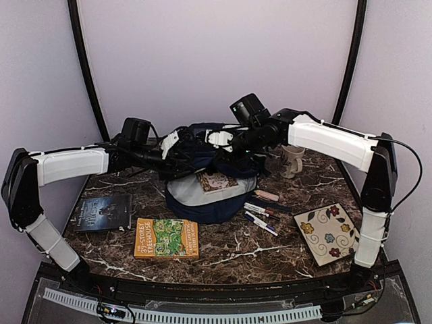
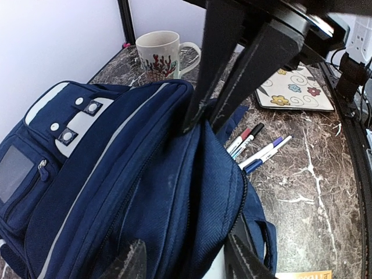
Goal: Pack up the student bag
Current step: Pass from the right arm to the left, then adjust the book in the largest pocket of the bag.
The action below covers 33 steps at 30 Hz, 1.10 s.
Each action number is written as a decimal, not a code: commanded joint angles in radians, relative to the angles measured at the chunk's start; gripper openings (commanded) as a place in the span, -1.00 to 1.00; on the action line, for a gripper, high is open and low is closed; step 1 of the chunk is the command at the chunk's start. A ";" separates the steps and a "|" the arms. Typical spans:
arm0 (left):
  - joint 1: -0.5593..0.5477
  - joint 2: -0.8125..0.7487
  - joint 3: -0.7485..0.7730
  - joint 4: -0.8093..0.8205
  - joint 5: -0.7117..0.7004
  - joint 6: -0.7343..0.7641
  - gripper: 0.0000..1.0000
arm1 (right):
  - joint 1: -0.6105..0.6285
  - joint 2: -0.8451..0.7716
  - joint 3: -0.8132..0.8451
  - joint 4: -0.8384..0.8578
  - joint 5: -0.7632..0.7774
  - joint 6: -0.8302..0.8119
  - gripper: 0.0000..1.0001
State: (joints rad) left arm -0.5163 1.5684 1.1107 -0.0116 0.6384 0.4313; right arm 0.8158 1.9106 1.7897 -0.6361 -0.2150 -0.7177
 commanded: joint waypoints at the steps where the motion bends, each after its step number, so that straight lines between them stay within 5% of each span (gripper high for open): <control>1: -0.029 0.013 -0.026 0.088 0.025 0.004 -0.14 | -0.010 -0.062 0.053 0.070 -0.005 0.031 -1.00; 8: -0.054 0.024 -0.058 0.203 -0.080 -0.001 -0.42 | -0.020 -0.068 0.048 0.079 -0.017 0.052 -1.00; 15: -0.054 0.013 -0.073 0.249 -0.085 -0.040 -0.97 | -0.029 -0.087 0.023 0.092 -0.021 0.075 -1.00; 23: -0.054 0.001 -0.109 0.397 -0.134 -0.263 -1.00 | -0.032 -0.188 -0.067 0.041 -0.120 0.224 -0.47; 28: -0.054 0.016 -0.091 0.429 -0.158 -0.346 -1.00 | -0.029 -0.286 -0.249 0.035 -0.300 0.310 -0.43; 33: -0.054 0.030 -0.075 0.497 -0.155 -0.454 -1.00 | -0.016 -0.302 -0.412 0.109 -0.256 0.339 -0.59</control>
State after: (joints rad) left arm -0.5659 1.6005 1.0035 0.3519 0.4896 0.1116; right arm 0.7929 1.5913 1.4799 -0.5861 -0.4541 -0.4377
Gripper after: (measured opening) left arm 0.049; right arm 0.230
